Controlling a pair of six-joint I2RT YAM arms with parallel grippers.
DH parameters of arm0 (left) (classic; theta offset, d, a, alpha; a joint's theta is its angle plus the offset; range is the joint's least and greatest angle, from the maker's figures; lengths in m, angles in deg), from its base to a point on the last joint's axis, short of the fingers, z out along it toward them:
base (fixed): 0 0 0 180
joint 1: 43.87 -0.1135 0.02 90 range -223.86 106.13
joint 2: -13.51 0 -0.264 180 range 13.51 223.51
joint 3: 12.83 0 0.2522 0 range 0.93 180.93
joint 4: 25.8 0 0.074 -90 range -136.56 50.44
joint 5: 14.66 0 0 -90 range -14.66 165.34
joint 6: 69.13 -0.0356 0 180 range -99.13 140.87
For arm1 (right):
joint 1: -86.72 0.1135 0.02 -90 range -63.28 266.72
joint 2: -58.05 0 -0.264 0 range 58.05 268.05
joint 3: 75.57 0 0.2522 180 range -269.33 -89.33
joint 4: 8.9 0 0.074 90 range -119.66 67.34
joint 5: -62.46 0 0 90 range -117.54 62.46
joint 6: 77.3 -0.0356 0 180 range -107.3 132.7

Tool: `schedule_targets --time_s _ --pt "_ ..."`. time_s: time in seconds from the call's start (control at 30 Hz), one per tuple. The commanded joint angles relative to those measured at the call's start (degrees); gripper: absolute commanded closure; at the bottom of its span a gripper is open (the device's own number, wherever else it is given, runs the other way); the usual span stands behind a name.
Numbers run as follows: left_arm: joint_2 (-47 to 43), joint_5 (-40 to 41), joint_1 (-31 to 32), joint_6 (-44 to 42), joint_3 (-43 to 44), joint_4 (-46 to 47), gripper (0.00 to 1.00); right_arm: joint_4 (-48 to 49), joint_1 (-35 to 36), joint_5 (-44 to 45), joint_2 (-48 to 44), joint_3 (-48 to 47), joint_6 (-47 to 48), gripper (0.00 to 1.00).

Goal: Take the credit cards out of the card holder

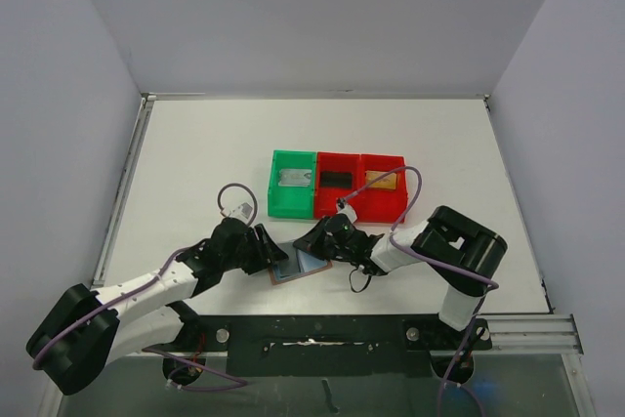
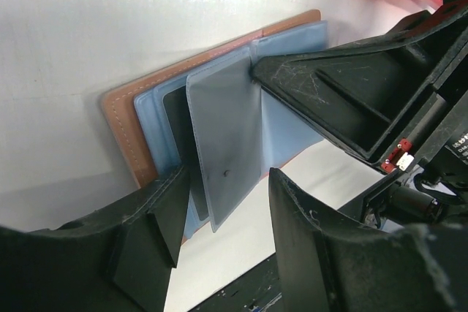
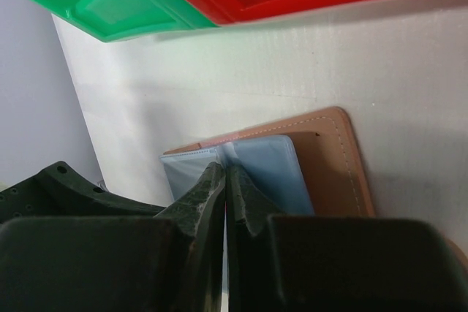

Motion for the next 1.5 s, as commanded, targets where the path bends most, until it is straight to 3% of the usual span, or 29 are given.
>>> schedule_targets --time_s 0.0,0.5,0.8,0.9,1.17,1.3,1.47 --pt "-0.7 -0.8 0.3 1.1 -0.3 4.2 0.55 -12.0 0.1 -0.7 3.7 3.1 1.4 1.0" --pt "-2.5 -0.6 0.3 1.0 0.5 4.3 0.58 -11.6 0.0 -1.1 4.0 3.0 1.8 1.0" --pt "0.8 -6.2 0.4 1.0 -0.2 12.2 0.62 -11.9 0.4 -1.0 0.4 1.4 5.5 1.0" --pt "2.2 -5.6 0.3 0.1 0.7 10.7 0.64 -17.2 1.2 0.4 -2.7 -2.1 8.3 0.94" --pt "4.9 -7.4 0.3 -0.3 1.4 13.8 0.64 -27.4 0.2 5.2 -15.4 -2.8 11.0 0.6" --pt "7.2 -8.8 0.4 -0.8 2.6 15.6 0.64 -36.2 -1.6 9.3 -20.9 -2.1 12.3 0.54" --pt "11.6 -11.3 1.1 -1.9 5.3 17.9 0.57 -36.8 -5.9 8.3 -29.2 4.3 12.9 0.53"
